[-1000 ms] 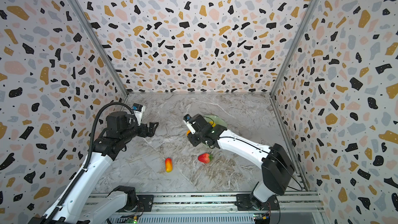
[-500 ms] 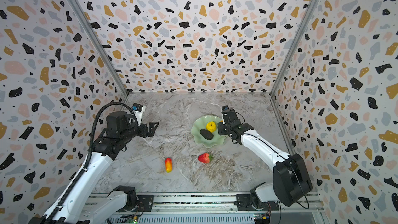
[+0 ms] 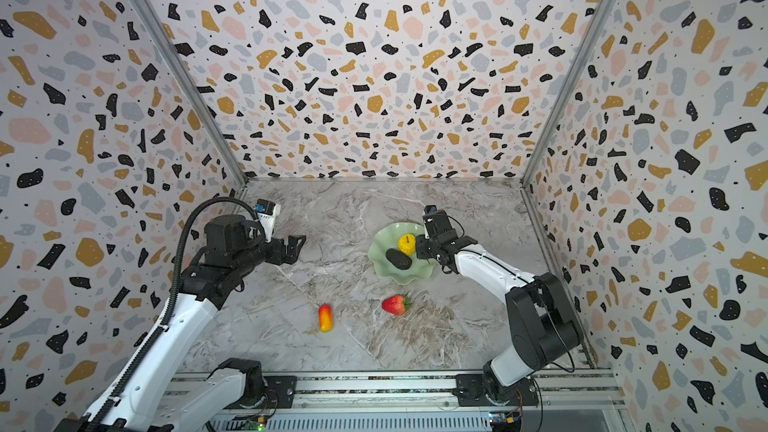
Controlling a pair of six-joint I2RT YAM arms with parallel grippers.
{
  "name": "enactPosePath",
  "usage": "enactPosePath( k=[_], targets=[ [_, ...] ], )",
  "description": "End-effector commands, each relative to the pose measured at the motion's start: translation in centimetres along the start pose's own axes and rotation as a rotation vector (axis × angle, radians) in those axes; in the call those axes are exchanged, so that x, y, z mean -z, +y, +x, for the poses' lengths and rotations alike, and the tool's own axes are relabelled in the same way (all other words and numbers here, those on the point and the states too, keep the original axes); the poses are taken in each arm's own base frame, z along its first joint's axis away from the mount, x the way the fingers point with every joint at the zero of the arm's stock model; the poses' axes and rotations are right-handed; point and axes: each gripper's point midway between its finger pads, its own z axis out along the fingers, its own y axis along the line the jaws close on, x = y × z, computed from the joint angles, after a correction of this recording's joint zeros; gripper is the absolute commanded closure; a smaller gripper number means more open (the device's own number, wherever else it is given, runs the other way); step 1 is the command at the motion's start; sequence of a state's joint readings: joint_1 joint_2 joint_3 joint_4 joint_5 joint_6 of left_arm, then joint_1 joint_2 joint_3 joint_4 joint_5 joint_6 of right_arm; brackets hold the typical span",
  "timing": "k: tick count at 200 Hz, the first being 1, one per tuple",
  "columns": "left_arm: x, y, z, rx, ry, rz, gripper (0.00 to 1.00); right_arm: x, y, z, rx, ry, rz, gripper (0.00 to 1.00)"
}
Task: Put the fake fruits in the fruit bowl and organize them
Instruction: 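Carry the mango over the bowl and lower it beside the apple, then open the right gripper to release the mango and move toward the second mango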
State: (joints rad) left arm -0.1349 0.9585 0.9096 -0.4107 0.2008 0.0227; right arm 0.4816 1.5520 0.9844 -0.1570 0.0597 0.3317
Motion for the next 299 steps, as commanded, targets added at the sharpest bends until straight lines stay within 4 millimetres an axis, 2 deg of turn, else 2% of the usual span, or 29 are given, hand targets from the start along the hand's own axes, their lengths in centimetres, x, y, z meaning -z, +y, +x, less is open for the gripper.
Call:
enactPosePath(
  k=[1, 152, 194, 207, 231, 252, 274, 299],
  targets=[
    [0.2, 0.1, -0.8, -0.004, -0.038, -0.005, 0.00, -0.1, -0.1, -0.4, -0.021, -0.020, -0.001, 0.93],
    [0.1, 0.1, -0.6, -0.003, -0.034, -0.004, 0.00, -2.0, -1.4, 1.1, -0.066, -0.002, 0.067, 0.87],
    [0.1, 0.3, -0.6, -0.002, -0.033, -0.011, 0.00, -2.6, -1.5, 0.8, -0.046, 0.003, 0.077, 0.84],
    [0.1, 0.3, -0.6, -0.003, -0.033, -0.013, 0.00, -2.8, -1.3, 0.7, -0.042, 0.007, 0.072, 0.79],
    [0.0, 0.3, -0.6, -0.002, -0.031, -0.014, 0.01, -2.9, -1.2, 0.4, -0.041, 0.006, 0.066, 0.64],
    [0.0, 0.3, -0.6, -0.002, -0.032, -0.014, 0.00, -2.5, -1.0, -0.2, -0.034, -0.004, 0.062, 0.56],
    [0.0, 0.4, -0.5, -0.002, -0.030, -0.016, 0.00, -1.2, -0.8, -1.3, -0.012, -0.030, 0.066, 0.47],
    [0.0, 0.4, -0.5, -0.002, -0.030, -0.017, 0.00, 1.1, -0.1, -2.8, 0.034, -0.066, 0.060, 0.27]
  ],
)
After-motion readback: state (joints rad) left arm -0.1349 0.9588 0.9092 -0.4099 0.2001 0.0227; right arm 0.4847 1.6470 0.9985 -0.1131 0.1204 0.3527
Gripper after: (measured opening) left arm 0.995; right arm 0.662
